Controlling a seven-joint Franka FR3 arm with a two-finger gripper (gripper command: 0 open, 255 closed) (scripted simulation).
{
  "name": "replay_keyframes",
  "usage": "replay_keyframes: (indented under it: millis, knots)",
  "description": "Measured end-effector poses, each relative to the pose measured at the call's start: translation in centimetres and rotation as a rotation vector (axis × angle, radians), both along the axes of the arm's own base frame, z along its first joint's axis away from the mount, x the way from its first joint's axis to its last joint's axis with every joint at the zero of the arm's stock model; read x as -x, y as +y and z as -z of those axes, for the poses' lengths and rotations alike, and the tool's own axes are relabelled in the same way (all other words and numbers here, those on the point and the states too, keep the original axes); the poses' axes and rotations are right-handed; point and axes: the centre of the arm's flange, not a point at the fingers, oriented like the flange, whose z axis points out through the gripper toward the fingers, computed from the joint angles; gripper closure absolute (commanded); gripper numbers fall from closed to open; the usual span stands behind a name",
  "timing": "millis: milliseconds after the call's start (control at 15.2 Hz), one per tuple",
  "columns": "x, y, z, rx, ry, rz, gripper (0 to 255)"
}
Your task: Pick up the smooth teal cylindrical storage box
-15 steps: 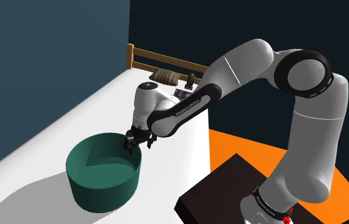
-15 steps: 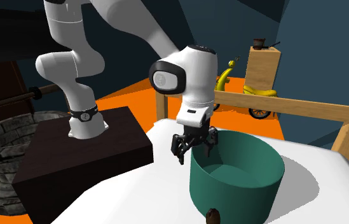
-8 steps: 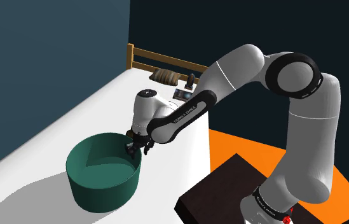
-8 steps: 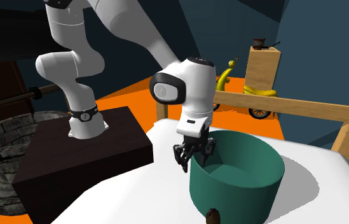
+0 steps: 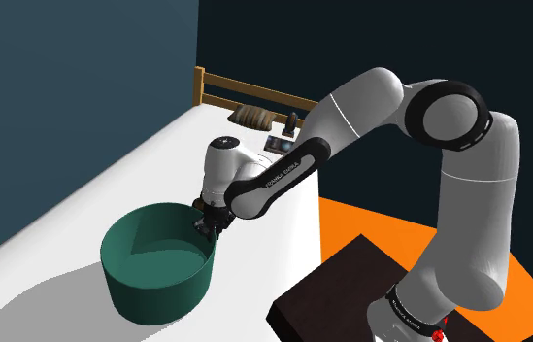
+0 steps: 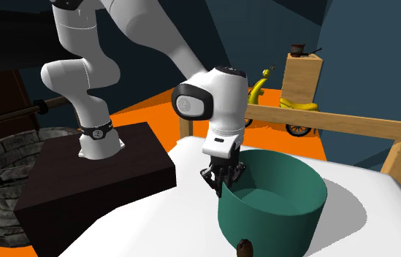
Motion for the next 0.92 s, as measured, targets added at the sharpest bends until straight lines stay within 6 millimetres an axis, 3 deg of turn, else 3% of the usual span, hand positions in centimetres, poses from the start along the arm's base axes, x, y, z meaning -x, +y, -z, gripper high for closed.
replay_keyframes:
  millis: [264,924]
  knots:
    - [0.0,0.0,-0.8,0.000,0.002,-0.001,255]
    - [0.2,0.0,-6.0,0.001,0.003,-0.002,255]
